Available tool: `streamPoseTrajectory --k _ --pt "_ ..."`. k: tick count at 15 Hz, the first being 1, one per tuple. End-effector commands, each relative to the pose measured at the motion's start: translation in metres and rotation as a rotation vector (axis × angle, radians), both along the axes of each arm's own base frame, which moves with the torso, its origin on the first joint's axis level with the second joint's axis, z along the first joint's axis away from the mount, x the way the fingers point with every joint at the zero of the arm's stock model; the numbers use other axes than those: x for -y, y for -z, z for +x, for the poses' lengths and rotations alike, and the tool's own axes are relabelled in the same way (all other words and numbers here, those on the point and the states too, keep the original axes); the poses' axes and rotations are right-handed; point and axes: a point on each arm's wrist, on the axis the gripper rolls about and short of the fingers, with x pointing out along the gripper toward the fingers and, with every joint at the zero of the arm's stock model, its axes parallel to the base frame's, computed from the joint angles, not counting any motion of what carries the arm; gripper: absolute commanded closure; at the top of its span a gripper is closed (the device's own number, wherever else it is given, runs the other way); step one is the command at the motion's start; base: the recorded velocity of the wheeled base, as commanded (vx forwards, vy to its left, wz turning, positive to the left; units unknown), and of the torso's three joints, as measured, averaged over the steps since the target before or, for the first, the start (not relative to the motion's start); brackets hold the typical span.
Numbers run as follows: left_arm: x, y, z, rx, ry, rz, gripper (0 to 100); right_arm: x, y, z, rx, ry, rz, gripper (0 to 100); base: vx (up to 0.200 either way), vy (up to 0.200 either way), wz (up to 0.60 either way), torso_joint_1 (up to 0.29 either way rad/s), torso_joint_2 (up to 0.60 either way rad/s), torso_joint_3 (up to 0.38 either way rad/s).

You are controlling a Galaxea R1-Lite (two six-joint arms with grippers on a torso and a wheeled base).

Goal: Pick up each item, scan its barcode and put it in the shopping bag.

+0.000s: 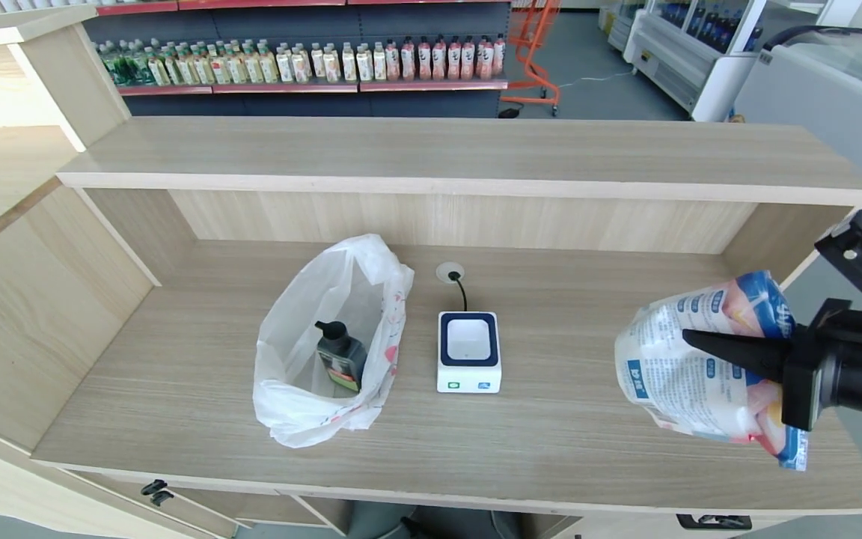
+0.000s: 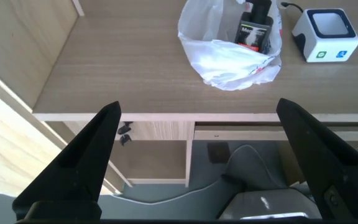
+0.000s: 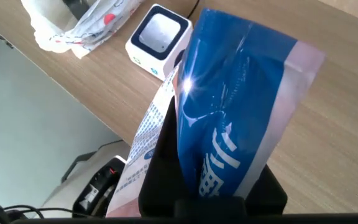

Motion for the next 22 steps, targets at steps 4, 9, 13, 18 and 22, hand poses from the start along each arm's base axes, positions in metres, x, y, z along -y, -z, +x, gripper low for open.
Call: streamPoseTrajectory --k 4,9,13,18,22 --pt "0.000 0.000 0.000 -0.004 0.000 0.000 0 -0.006 0.005 0.022 -0.042 -0.002 -0.011 100 0.000 0.150 0.00 0.002 0.00 0.001" --pt "0.000 0.000 0.000 -0.002 0.000 0.000 0 -0.017 0.016 0.067 -0.056 -0.024 -0.109 100 0.000 0.000 0.00 0.000 0.00 0.000" --pt "0.000 0.000 0.000 -0.002 0.000 0.000 0 -0.030 0.026 0.107 0.077 -0.099 -0.260 100 0.000 0.000 0.00 0.000 0.00 0.000" --pt "0.000 0.000 0.000 -0.002 0.000 0.000 0 -0.048 0.044 0.140 0.248 -0.282 -0.320 100 0.000 0.000 0.00 0.000 0.00 0.000" --pt "0.000 0.000 0.000 -0.002 0.000 0.000 0 -0.053 0.056 0.152 0.343 -0.464 -0.331 100 0.000 0.000 0.00 0.000 0.00 0.000"
